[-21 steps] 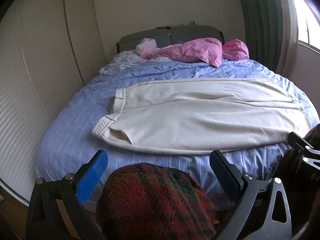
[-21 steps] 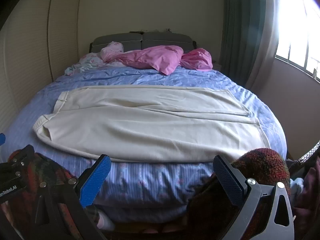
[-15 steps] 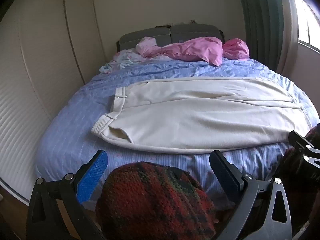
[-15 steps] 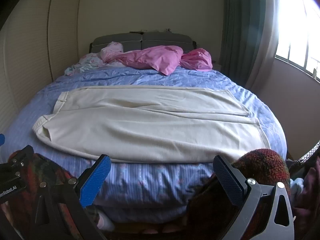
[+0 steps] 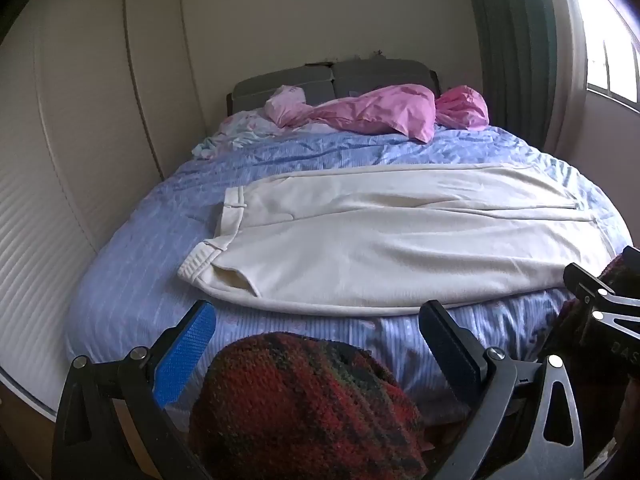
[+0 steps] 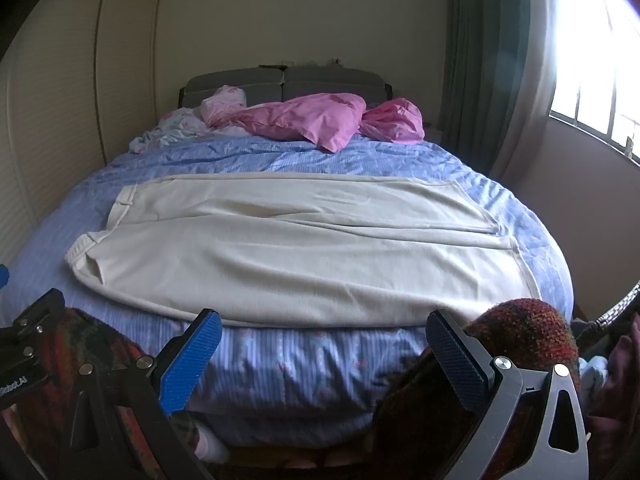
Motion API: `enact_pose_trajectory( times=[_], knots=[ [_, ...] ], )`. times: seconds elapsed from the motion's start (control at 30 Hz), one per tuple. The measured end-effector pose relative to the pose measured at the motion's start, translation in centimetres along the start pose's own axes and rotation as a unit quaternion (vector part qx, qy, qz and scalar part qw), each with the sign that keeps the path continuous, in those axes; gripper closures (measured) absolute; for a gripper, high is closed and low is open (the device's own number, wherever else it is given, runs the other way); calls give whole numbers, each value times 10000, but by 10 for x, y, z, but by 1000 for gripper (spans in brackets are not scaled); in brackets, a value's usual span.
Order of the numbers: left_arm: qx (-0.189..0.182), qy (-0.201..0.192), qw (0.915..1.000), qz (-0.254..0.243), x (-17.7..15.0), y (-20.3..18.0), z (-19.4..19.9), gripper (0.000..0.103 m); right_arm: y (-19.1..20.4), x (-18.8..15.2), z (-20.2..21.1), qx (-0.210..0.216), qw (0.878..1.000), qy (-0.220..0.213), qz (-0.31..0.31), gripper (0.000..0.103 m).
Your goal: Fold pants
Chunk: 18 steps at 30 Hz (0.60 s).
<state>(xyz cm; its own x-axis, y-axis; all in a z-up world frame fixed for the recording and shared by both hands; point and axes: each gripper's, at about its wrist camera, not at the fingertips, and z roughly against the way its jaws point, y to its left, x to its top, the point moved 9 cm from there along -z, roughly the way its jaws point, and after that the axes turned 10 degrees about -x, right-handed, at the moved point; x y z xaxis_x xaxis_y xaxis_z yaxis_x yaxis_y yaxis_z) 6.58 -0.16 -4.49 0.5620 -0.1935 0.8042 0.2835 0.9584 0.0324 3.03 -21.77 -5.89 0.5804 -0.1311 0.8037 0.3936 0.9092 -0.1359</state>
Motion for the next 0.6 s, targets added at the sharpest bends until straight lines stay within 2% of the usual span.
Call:
enact_pose_trajectory(
  times=[0.6],
  knots=[
    [-93, -24, 9999, 75, 3, -2, 3, 0, -1, 2, 2, 1, 10000, -16, 4, 0]
  ],
)
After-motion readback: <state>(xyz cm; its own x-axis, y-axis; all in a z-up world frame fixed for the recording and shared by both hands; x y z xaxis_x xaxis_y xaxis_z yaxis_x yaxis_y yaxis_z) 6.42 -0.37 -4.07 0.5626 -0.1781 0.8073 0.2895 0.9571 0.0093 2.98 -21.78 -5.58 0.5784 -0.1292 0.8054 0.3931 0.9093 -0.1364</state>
